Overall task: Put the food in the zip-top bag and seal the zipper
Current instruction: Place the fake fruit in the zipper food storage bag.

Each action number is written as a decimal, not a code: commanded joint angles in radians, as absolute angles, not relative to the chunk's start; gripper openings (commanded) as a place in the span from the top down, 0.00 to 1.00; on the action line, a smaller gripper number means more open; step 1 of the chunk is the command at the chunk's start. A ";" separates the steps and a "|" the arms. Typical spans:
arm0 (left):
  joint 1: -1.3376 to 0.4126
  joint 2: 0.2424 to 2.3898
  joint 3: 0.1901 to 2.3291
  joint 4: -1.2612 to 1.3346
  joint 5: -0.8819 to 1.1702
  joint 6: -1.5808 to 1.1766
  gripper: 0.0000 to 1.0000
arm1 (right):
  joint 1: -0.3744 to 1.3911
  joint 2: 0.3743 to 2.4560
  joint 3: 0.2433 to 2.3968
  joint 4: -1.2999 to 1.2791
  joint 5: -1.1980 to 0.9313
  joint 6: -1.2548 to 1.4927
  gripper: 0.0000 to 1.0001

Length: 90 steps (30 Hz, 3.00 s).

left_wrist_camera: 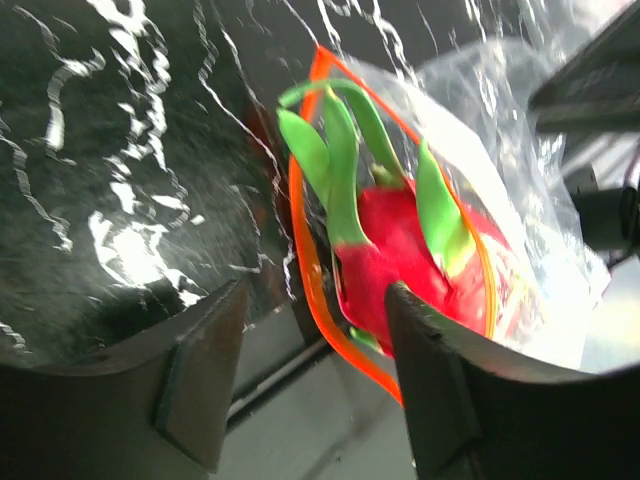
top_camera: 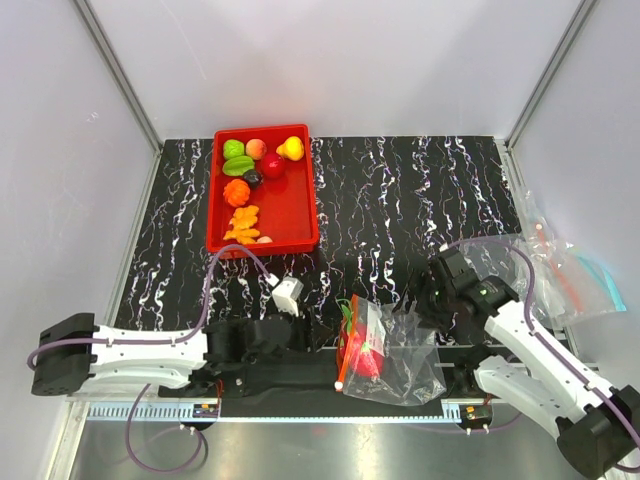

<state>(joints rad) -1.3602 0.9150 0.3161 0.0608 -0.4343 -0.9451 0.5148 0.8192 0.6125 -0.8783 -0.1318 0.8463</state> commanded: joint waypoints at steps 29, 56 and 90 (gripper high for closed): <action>-1.358 1.318 0.327 0.578 0.037 -1.045 0.53 | 0.769 0.980 0.873 -1.075 -0.035 0.833 0.34; -1.261 1.099 0.272 0.264 -0.012 -0.976 0.50 | 0.925 1.109 1.046 -1.094 -0.023 0.842 0.45; -1.065 0.919 0.196 0.160 0.097 -0.884 0.53 | 1.282 1.891 1.562 -1.634 0.393 1.157 0.36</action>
